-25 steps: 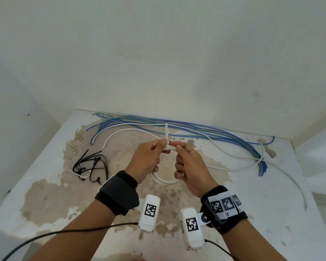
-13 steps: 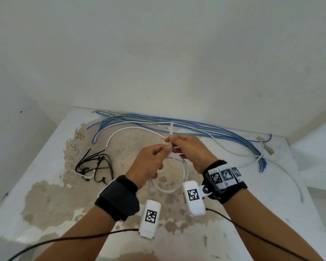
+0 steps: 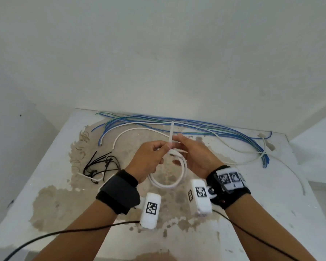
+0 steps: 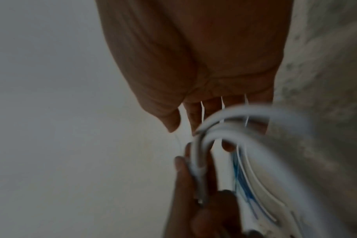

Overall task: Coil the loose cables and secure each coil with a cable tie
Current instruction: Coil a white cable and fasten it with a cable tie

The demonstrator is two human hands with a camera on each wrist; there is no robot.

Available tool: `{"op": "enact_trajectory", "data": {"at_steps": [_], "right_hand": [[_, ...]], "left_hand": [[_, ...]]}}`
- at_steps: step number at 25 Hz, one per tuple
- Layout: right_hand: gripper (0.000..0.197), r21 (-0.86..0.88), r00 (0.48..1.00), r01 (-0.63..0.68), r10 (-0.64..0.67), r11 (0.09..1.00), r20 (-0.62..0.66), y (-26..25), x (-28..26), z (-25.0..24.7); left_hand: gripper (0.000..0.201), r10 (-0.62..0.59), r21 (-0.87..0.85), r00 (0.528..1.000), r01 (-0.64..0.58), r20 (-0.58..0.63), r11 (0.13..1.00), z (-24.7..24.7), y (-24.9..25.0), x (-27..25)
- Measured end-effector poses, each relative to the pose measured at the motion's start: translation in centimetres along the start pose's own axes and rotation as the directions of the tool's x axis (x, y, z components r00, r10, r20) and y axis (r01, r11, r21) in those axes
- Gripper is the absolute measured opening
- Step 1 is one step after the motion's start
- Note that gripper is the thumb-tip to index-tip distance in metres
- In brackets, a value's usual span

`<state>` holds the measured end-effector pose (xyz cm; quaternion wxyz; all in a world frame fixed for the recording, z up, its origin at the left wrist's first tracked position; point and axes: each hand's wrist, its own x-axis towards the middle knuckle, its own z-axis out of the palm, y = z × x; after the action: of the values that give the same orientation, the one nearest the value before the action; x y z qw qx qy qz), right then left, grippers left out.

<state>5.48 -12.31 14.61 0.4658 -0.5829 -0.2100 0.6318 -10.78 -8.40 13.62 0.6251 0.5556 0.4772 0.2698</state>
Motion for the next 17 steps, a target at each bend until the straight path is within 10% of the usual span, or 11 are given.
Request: {"op": "enact_trajectory", "data": {"at_steps": [4, 8, 17], "right_hand": [[0.046, 0.230, 0.997, -0.076, 0.070, 0.970, 0.036, 4.7, -4.0, -1.5], [0.018, 0.328, 0.996, 0.055, -0.028, 0.943, -0.087, 5.6, -4.9, -2.4], [0.022, 0.581, 0.994, 0.092, -0.039, 0.809, -0.104, 5.8, -4.7, -9.2]], "left_hand": [[0.019, 0.004, -0.040, 1.000, -0.004, -0.002, 0.999, 0.6, -0.3, 2.0], [0.027, -0.066, -0.107, 0.996, 0.073, 0.068, 0.992, 3.5, -0.6, 2.6], [0.028, -0.197, -0.609, 0.953, 0.298, 0.228, 0.735, 9.6, -2.8, 2.9]]}}
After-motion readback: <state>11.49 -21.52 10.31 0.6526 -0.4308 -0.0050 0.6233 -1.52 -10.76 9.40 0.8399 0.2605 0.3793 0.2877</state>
